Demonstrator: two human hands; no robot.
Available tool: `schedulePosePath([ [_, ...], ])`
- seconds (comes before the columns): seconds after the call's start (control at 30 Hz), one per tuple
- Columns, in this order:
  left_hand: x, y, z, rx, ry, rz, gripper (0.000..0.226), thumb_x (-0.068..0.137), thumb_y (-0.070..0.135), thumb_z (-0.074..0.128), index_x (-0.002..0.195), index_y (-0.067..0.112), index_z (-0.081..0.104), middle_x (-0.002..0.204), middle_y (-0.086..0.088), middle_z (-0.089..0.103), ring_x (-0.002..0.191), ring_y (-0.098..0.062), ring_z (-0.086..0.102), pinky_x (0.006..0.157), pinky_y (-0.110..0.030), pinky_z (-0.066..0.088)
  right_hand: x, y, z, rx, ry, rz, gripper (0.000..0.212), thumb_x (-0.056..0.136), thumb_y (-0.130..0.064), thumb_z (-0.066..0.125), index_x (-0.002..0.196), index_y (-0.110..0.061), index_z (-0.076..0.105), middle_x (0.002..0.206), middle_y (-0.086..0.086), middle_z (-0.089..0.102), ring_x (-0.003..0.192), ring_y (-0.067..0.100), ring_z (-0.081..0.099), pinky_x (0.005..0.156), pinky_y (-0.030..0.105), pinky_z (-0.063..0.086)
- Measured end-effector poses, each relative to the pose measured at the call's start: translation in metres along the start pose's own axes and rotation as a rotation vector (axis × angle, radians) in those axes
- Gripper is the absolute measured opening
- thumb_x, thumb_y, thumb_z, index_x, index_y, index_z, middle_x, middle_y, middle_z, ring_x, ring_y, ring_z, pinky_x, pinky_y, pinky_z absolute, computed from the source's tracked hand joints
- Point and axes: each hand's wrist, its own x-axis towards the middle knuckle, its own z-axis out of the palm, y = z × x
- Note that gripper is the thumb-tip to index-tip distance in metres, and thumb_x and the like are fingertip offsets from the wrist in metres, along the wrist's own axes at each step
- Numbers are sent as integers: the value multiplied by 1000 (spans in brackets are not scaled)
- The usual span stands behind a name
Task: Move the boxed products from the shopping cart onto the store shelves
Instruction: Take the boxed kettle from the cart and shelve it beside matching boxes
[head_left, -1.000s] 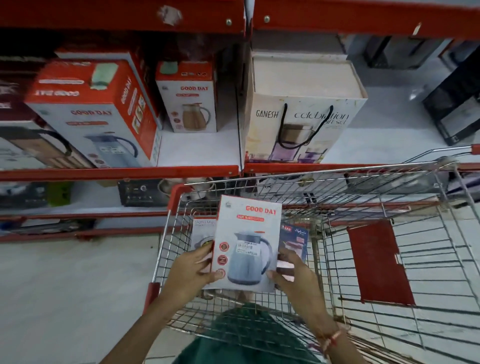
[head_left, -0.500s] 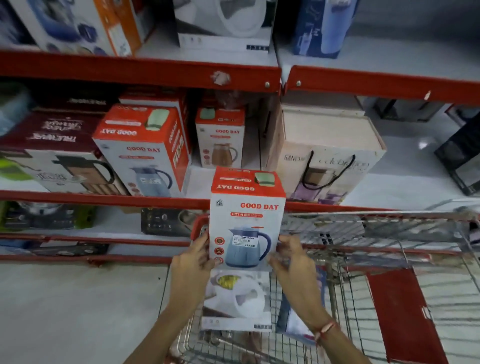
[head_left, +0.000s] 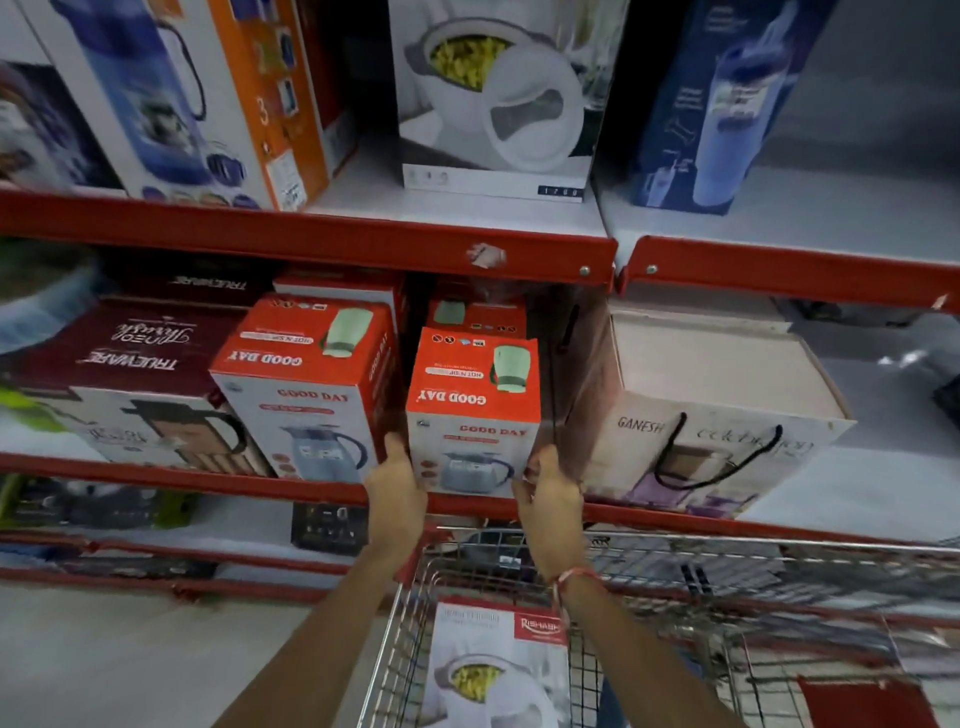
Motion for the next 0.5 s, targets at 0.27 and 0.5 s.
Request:
schedulePosePath([
  [0.27,21,-21,18,34,-75,-50,34,86,-3,56,116,3,41,102,-20,65,92,-33,66,79,-40,59,17,3,11,-72,-43,-12,26,86,-7,64,103,-6,45,88,18,71,79,34,69,68,45,59],
  [0.5,9,-36,25,-57,-145,-92,48,80,0,67,117,7,37,111,-21,66,104,-34,65,86,-48,57,7,21,16,-88,-66,-22,23,89,-8,60,108,-5,47,90,20,72,81,37,69,68,42,58],
])
